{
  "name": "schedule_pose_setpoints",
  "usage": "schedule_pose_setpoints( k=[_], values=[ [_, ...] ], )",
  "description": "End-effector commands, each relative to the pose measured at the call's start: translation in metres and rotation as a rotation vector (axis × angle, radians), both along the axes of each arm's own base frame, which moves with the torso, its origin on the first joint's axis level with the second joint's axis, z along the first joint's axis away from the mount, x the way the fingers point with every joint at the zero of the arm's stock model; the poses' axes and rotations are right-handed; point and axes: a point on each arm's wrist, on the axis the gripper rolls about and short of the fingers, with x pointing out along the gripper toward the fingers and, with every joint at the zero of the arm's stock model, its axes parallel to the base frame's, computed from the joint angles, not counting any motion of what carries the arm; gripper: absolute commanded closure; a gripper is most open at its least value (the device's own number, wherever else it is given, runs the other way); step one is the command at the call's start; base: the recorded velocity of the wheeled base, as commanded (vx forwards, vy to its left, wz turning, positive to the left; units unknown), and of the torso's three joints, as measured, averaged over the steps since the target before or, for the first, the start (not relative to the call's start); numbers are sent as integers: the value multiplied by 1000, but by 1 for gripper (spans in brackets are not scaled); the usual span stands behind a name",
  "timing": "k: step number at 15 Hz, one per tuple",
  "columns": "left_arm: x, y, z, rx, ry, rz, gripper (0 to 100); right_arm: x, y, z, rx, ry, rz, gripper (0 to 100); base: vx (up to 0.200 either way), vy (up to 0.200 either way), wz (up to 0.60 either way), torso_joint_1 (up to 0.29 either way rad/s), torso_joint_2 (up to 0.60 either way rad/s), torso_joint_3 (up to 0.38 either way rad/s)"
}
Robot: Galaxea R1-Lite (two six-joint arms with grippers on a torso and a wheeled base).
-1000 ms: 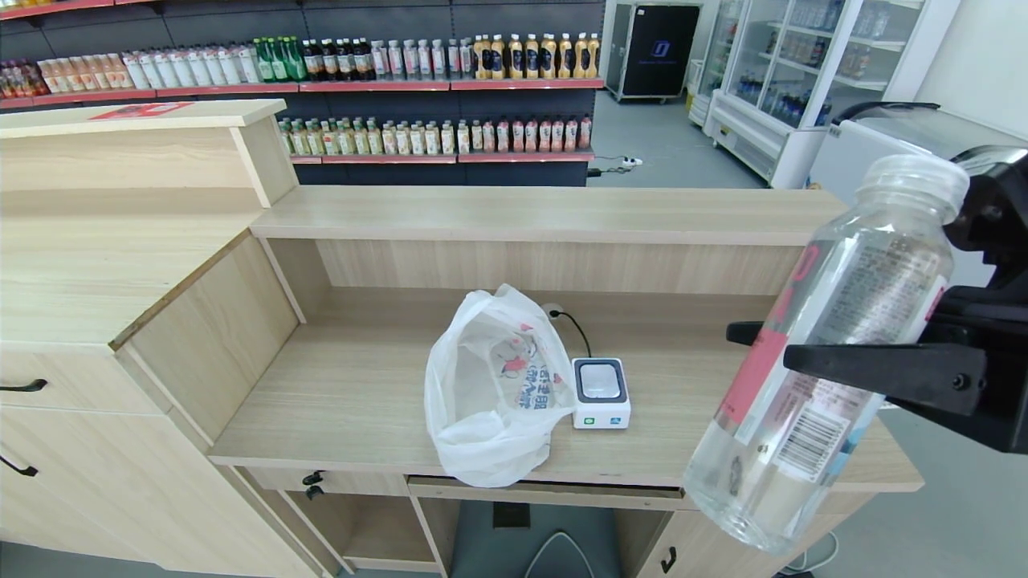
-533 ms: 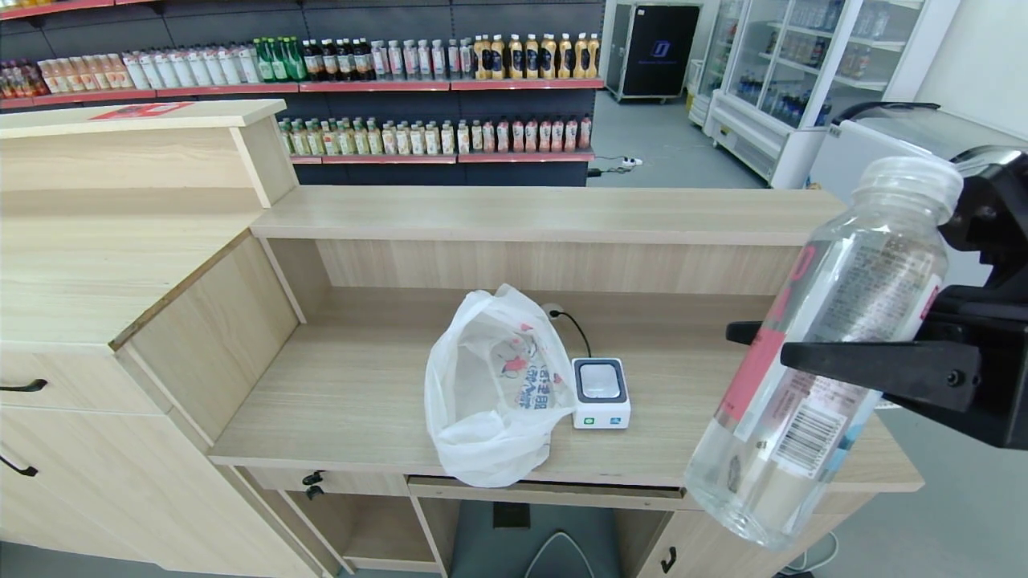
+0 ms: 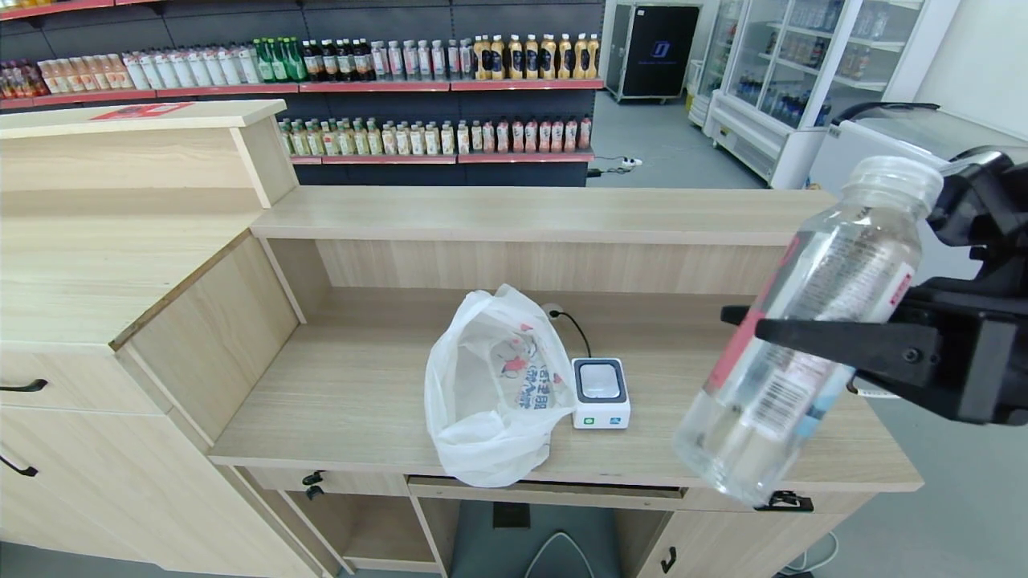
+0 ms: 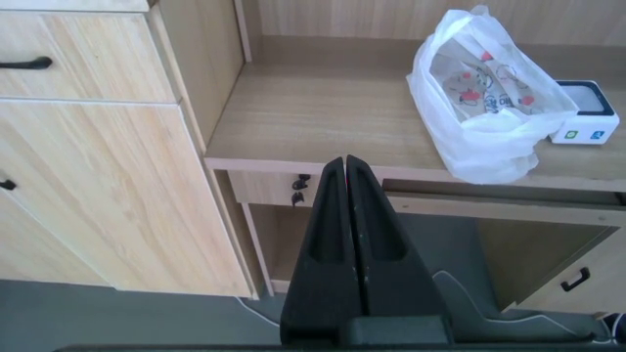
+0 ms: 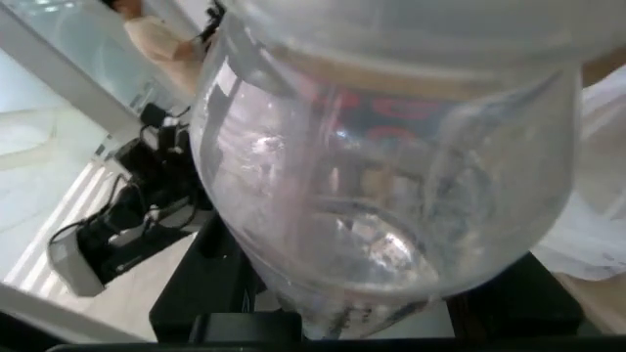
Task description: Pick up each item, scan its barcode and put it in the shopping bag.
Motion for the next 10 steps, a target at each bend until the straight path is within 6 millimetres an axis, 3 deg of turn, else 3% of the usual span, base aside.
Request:
schedule_pose_setpoints(
  k=[1, 3, 5, 8, 10],
  values=[
    [0, 0, 0, 0, 0, 0, 100, 26, -5, -11, -35, -14, -208, 100, 0, 0, 0, 0, 0, 0],
    [0, 0, 0, 0, 0, 2, 100, 43, -31, -25, -144, -37, -478, 100, 0, 0, 0, 0, 0, 0],
    [0, 0, 0, 0, 0, 2, 100, 55, -66, -44, -383, -15, -838, 100, 0, 0, 0, 0, 0, 0],
    [0, 0, 0, 0, 0, 2, 100, 58, -73, -51, -473, 24, -1068, 100, 0, 0, 0, 0, 0, 0],
    [0, 0, 0, 0, 0, 0, 100, 61, -75, -55, -630, -1, -1287, 100, 0, 0, 0, 0, 0, 0]
  ],
)
